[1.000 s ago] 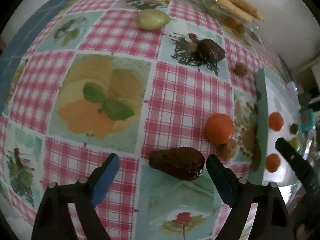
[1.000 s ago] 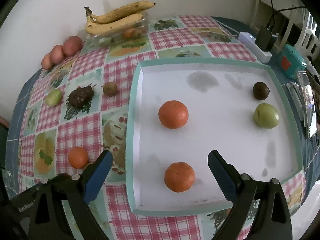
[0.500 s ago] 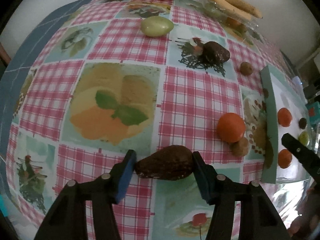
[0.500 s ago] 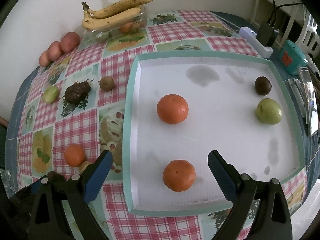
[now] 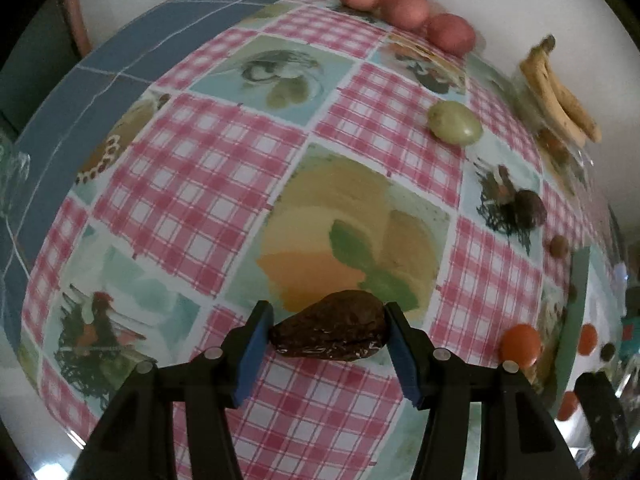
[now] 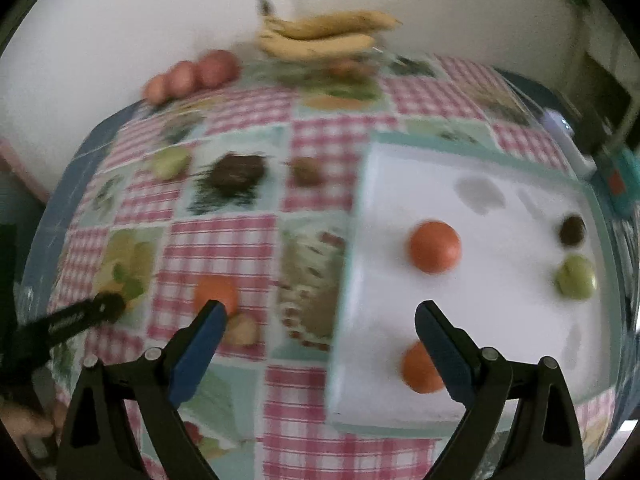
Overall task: Organize fruits
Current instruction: 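Grasp the small round brown fruit with the right gripper while the left holds its fruit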
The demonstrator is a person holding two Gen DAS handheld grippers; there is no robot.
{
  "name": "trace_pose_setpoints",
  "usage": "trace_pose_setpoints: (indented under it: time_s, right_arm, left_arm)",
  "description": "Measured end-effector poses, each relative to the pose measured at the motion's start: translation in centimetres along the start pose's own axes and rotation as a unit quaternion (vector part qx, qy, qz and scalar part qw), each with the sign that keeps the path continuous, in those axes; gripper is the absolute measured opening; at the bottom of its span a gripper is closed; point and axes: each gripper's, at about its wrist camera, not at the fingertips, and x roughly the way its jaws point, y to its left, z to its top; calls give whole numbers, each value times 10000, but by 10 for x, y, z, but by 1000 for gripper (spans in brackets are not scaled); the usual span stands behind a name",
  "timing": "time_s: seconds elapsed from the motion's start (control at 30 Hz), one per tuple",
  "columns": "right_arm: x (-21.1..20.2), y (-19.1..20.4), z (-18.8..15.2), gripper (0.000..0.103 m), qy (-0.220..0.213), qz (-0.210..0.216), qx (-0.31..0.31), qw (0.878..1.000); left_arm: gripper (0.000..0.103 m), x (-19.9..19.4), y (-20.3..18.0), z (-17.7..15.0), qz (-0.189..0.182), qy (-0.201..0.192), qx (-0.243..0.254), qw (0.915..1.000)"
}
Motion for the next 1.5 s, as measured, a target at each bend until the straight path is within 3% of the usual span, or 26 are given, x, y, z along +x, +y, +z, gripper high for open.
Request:
trace_pose_setpoints:
  time_s: [0.07,0.17,0.2,0.23,0.27,0.73,1.1,1.43,1.5]
  right_arm:
    - [-3,11,0,84,-63,229,-225,9995]
    - [1,28,-4,79,25,409,-549,9977]
    - [3,33,-6,75,69,422,-661,9969]
    - [5,38,-7,65,112,442,-743,9962]
    - [8,41,-8,63,164,479,-786,9956]
    - [49,59,-26,58,773,91,-1349,9878]
    - [54,61,-23,58,710,17,-1365,9881]
    - [52,61,-23,26,662,25,-1372,9883]
    - [52,60,-22,26,668,31,-1366,9884]
  left_arm:
    - [59,0,-1,-2,-14,2,-32,10000]
    - [59,-1,2,-2,-27,8,-57,10000]
    - [59,-1,0,-3,-26,10,-64,10000]
    - [59,-2,0,-4,-23,13,-59,10000]
    - [59,-2,0,-3,-21,15,-54,10000]
    - [59,4,-5,1,138,27,84,9999]
    - [59,5,-6,1,196,31,160,9997]
    - [59,6,-8,1,261,32,253,9993]
    - [59,6,-8,0,263,32,250,9993]
